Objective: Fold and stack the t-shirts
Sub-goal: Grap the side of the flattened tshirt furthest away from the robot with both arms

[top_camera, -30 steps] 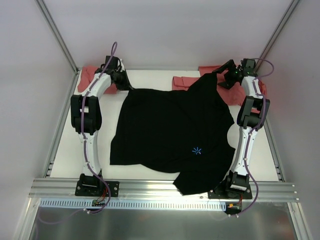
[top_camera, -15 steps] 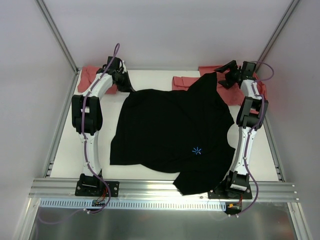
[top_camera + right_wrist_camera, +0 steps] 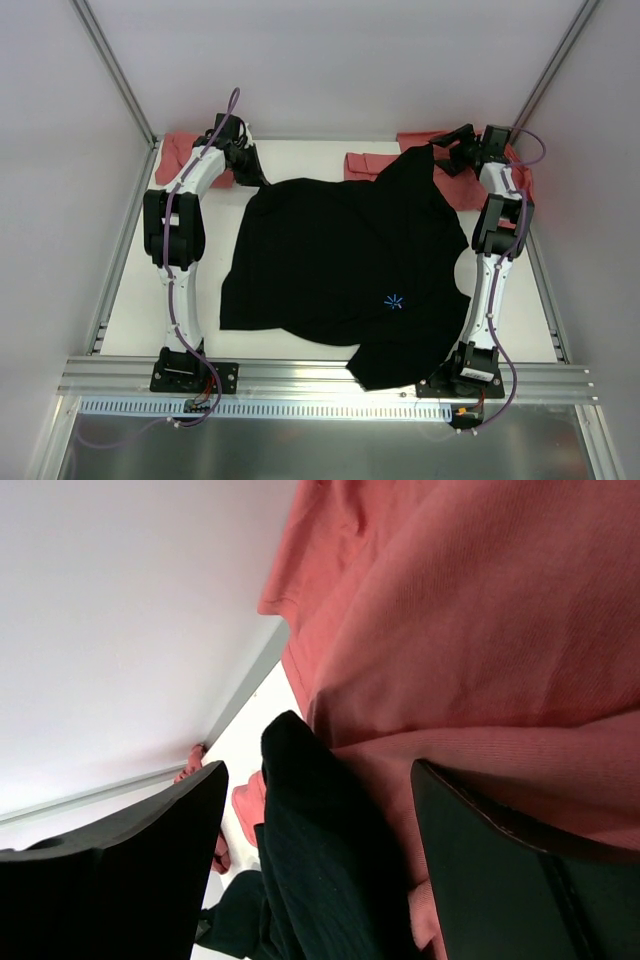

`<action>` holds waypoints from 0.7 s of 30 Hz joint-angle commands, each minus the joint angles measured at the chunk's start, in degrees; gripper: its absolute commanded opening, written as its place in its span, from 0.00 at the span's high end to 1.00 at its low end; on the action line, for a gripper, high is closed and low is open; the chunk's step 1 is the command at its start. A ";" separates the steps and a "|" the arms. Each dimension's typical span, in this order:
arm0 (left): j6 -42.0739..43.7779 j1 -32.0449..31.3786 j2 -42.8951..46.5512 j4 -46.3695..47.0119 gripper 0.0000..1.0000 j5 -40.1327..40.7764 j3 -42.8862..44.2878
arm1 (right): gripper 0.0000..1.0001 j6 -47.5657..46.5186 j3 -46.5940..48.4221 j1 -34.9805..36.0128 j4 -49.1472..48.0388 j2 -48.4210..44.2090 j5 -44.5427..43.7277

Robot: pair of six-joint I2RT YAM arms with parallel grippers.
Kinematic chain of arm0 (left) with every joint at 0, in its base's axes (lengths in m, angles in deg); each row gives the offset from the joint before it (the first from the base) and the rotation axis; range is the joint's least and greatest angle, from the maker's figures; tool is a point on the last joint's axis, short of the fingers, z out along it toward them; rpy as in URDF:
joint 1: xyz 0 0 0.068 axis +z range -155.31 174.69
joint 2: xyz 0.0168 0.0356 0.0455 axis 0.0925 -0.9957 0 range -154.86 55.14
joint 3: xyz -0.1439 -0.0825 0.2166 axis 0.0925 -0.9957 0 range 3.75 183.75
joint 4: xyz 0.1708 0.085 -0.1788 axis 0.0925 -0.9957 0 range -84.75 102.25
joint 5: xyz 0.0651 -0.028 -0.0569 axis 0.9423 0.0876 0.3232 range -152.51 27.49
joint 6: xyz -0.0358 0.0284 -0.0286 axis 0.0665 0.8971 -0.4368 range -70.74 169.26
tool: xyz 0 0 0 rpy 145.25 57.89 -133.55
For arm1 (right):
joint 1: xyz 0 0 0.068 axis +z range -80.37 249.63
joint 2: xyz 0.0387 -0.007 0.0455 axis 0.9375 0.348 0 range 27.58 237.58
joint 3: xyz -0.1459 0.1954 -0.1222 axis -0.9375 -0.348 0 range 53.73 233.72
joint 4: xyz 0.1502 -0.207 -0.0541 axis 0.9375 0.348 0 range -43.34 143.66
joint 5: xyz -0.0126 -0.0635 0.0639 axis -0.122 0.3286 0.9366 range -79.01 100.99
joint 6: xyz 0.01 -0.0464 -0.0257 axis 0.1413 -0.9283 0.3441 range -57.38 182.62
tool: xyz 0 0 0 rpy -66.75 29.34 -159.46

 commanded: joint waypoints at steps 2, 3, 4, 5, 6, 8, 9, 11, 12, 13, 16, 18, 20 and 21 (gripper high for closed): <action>1.51 -0.14 3.71 -0.56 1.00 0.64 2.28 | 0.21 1.43 3.02 0.87 -3.15 -0.20 0.56; 1.51 -0.14 3.63 -0.47 1.00 0.55 2.36 | 0.21 1.61 3.19 0.96 -3.06 -0.20 0.56; 1.60 -0.14 3.54 -0.55 1.00 0.46 2.45 | 0.21 1.70 3.20 1.22 -3.06 -0.20 0.56; 1.60 -0.22 3.45 -0.47 1.00 0.46 2.54 | 0.21 1.87 3.28 1.40 -3.15 -0.20 0.65; 1.60 -0.14 3.36 -0.38 1.00 0.29 2.54 | 0.21 1.87 3.46 1.58 -3.06 -0.38 0.57; 1.60 -0.22 3.36 -0.20 1.00 0.20 2.54 | 0.22 2.05 3.72 2.10 -3.15 -0.38 0.65; 1.60 -0.14 3.19 -0.20 1.00 0.20 2.54 | 0.23 2.22 3.98 2.28 -3.15 -0.38 0.57; 1.60 -0.14 3.10 -0.11 1.00 0.02 2.54 | 0.25 2.49 3.99 2.72 -3.15 -0.38 0.56; 1.60 -0.14 3.10 -0.03 1.00 0.02 2.54 | 0.31 2.58 3.90 2.81 -3.06 -0.29 0.65; 1.51 -0.22 3.01 -0.03 1.00 0.02 2.54 | 0.37 2.66 3.81 2.81 -3.06 -0.29 0.91; 1.77 -0.14 3.10 0.15 1.00 -0.07 2.54 | 0.78 2.84 3.72 2.81 -2.97 -0.20 1.27; 1.86 -0.22 3.19 -0.03 1.00 -0.15 2.54 | 1.00 2.84 3.72 2.81 -2.71 -0.20 1.27; 1.95 -0.14 3.36 0.06 1.00 -0.15 2.45 | 1.00 2.40 3.64 2.81 -2.71 -0.73 1.27; 2.04 -0.14 3.45 -0.03 1.00 0.02 2.36 | 1.00 2.23 3.64 2.72 -2.54 -0.99 1.27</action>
